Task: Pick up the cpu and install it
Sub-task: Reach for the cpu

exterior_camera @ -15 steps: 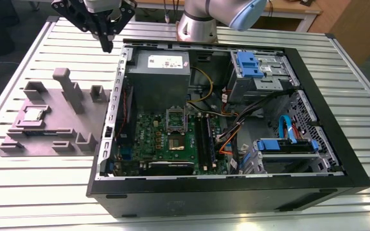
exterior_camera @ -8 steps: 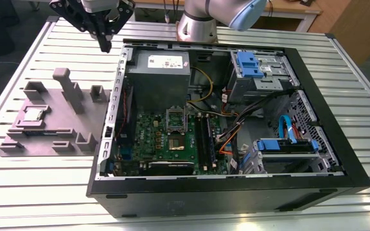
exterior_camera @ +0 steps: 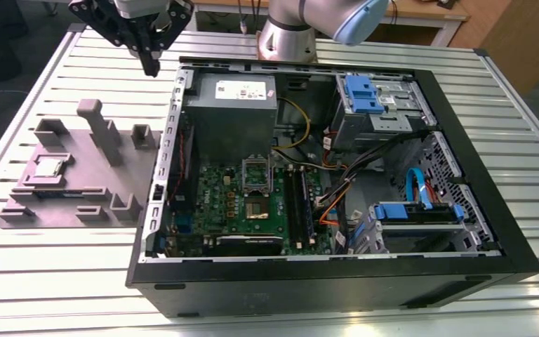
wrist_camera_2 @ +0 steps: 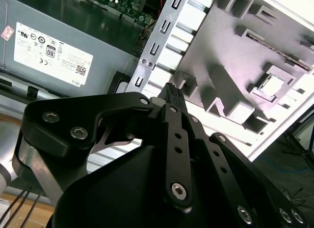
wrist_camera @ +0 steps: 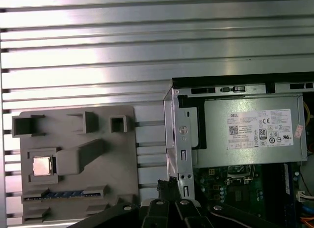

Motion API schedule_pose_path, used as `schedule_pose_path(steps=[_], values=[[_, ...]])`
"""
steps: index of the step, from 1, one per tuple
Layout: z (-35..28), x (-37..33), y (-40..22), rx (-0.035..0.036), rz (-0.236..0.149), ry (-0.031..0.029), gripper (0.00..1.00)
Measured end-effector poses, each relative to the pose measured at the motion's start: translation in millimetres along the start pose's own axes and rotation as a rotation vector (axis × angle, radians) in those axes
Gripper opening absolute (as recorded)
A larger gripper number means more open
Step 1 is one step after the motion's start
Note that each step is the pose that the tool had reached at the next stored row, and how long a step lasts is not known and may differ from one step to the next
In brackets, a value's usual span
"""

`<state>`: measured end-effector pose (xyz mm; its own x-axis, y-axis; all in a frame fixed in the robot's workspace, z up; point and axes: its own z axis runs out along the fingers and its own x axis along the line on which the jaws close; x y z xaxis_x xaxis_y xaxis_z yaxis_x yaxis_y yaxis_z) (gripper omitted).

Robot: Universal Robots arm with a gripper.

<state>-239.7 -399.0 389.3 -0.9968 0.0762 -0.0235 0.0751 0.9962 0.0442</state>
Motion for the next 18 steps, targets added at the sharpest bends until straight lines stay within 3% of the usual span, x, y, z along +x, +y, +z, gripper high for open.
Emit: schedule_pose_path(steps=[18], values=[[-0.1,5.8,-0.4,-0.0001,0.000,-0.0001,0.10]])
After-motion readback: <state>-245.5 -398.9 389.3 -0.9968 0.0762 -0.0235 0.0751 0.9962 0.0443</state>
